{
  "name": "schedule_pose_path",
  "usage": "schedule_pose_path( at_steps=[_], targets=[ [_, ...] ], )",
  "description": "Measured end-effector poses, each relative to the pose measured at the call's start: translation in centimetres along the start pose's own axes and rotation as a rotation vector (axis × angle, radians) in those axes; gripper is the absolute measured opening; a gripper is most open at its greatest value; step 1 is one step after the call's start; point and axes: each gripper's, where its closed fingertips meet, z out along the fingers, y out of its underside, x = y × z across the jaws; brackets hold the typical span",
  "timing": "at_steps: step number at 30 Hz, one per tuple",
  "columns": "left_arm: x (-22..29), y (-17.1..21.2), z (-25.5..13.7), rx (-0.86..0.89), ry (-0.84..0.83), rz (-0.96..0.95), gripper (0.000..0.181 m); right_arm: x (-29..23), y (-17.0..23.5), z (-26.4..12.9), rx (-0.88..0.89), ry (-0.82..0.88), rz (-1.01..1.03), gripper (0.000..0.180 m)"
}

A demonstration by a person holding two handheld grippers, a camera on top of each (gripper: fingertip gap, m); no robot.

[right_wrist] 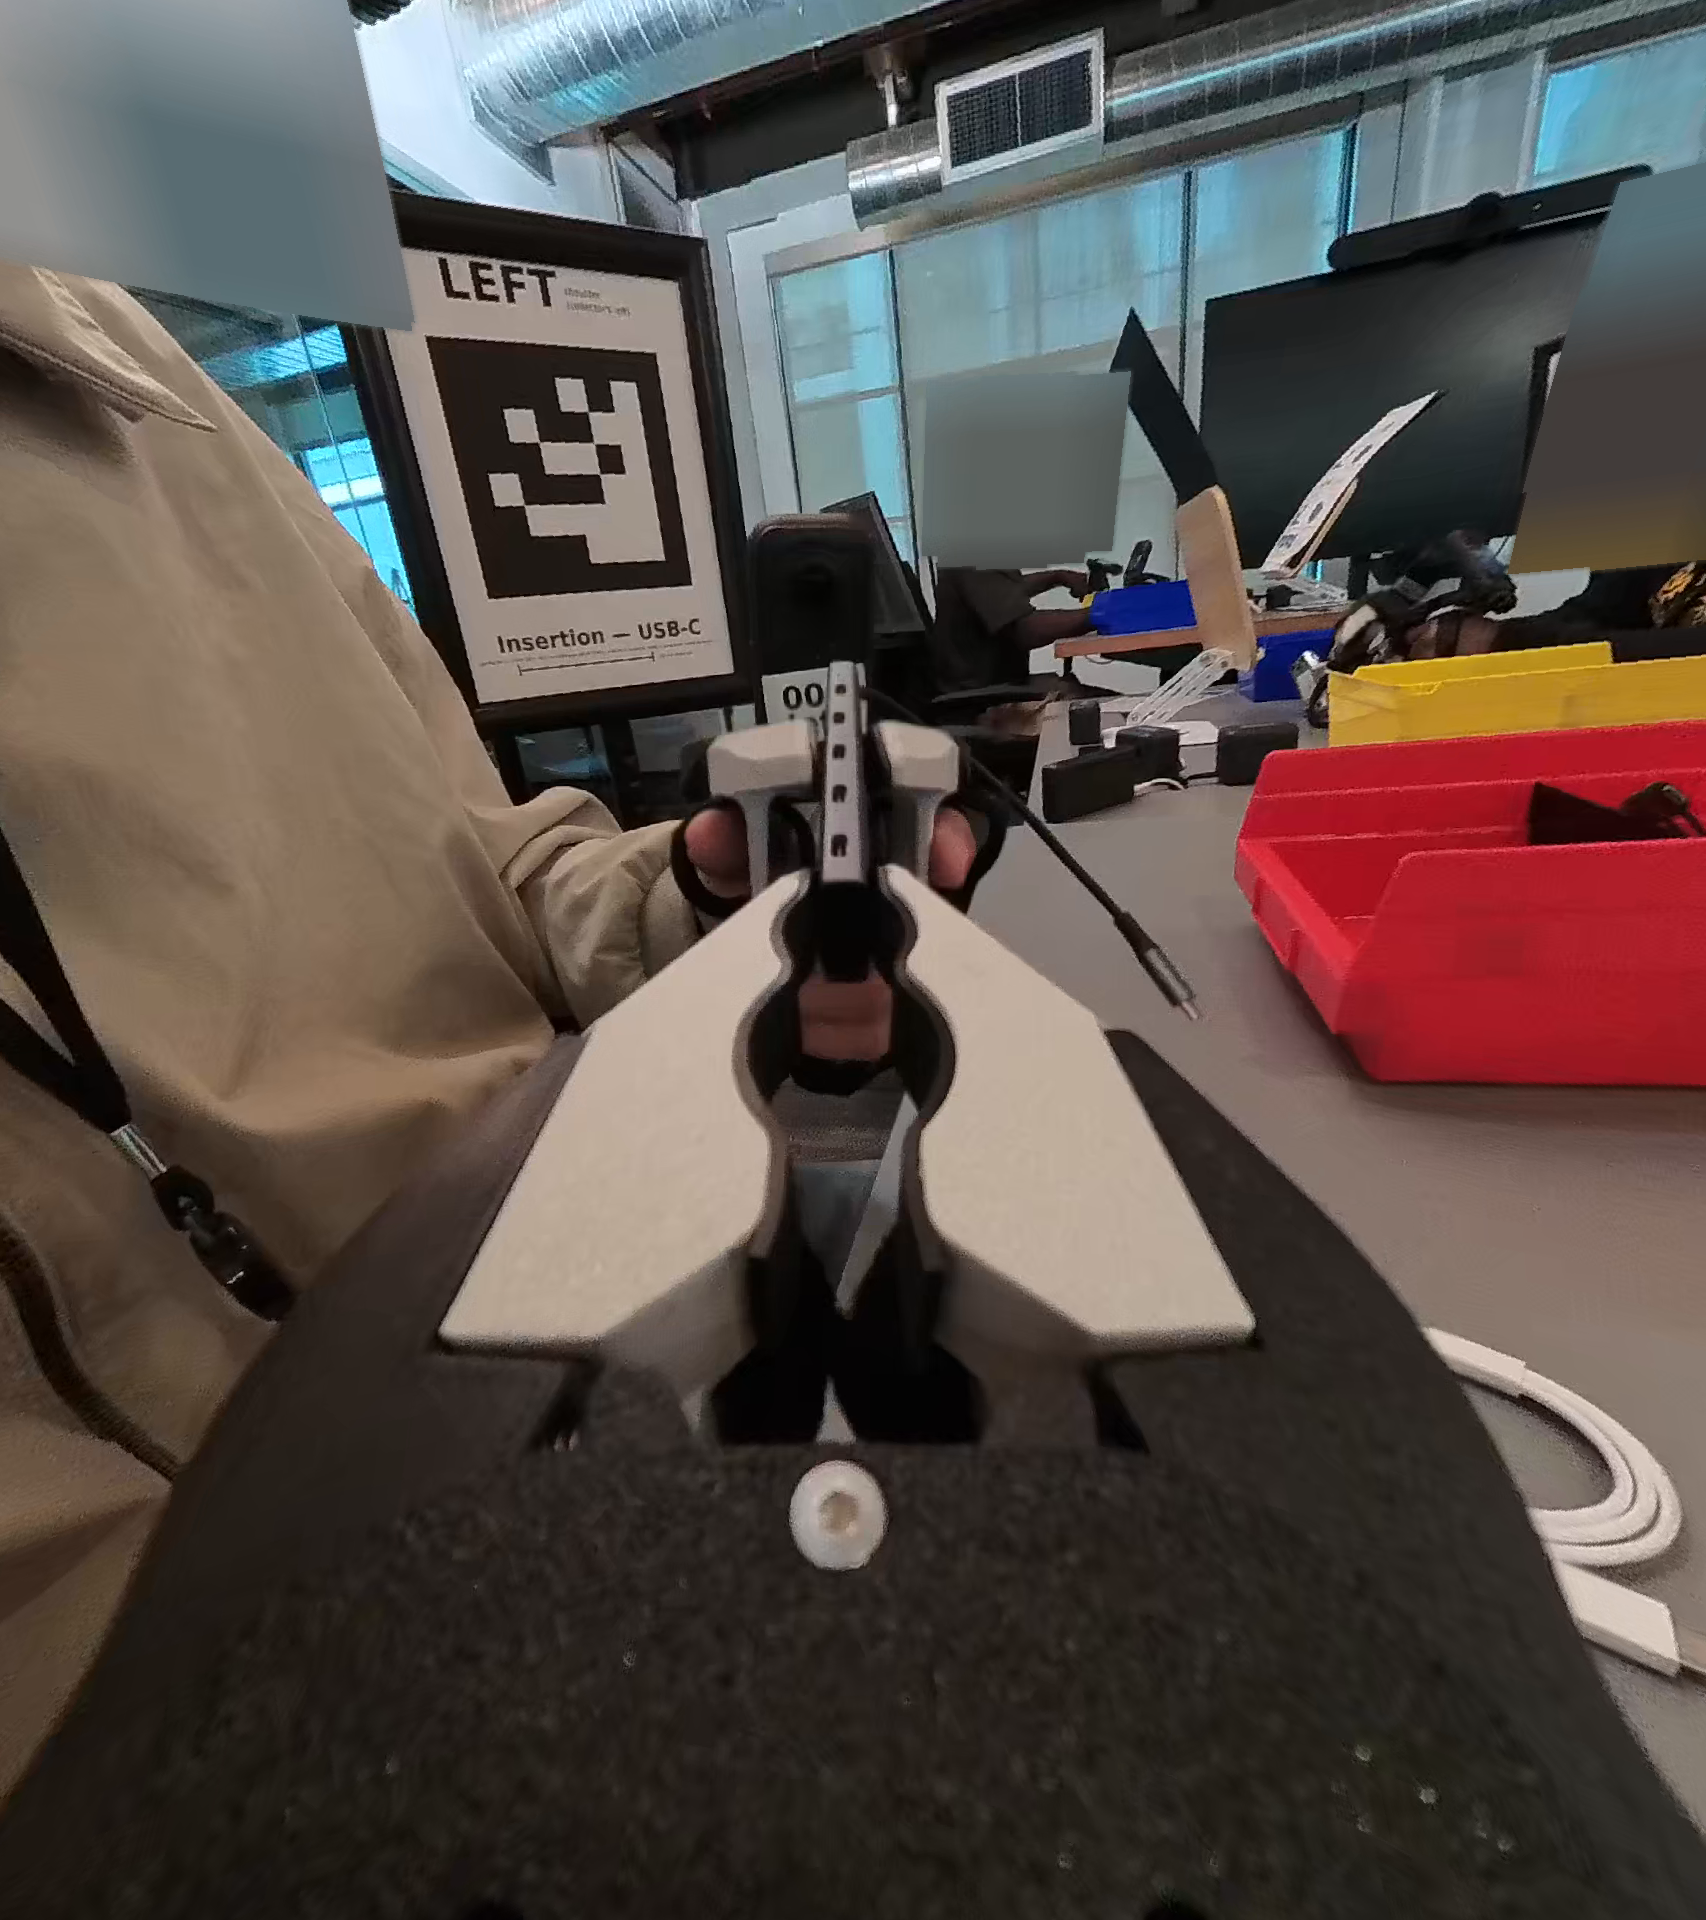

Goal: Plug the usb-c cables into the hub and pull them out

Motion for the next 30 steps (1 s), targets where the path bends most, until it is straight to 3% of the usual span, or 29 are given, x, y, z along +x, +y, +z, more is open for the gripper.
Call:
schedule_pose_path(
  at_steps=[5, 10, 13, 17, 22, 26, 30],
  targets=[
    [0.1, 0.4, -0.1, -0.034, 0.027, 0.035, 0.01, 0.1, 0.5, 0.1, -0.028, -0.003, 0.001, 0.009],
    [-1.5, 1.5, -0.4, -0.136, -0.092, 0.283, 0.01, 2.3, 1.9, -0.3, -0.104, 0.105, 0.06, 0.016],
    [-4.5, 1.6, -1.8, -0.183, -0.261, 0.402, 0.01, 5.9, 2.5, -2.1, -0.171, 0.341, 0.001, 0.016],
    [-9.0, 1.3, -4.4, -0.235, -0.486, 0.495, 0.01, 11.5, 3.2, -7.0, -0.305, 0.808, -0.076, 0.019],
    [-10.5, 1.7, -5.3, -0.263, -0.516, 0.464, 0.01, 13.1, 1.8, -12.1, -0.475, 1.145, -0.229, 0.023],
    [-9.8, 2.4, -4.6, -0.273, -0.478, 0.425, 0.01, 11.7, -0.5, -14.3, -0.527, 1.128, -0.189, 0.022],
    [-8.8, 2.7, -3.6, -0.261, -0.416, 0.403, 0.01, 9.8, 0.7, -16.6, -0.603, 1.042, -0.119, 0.025]
  ],
)
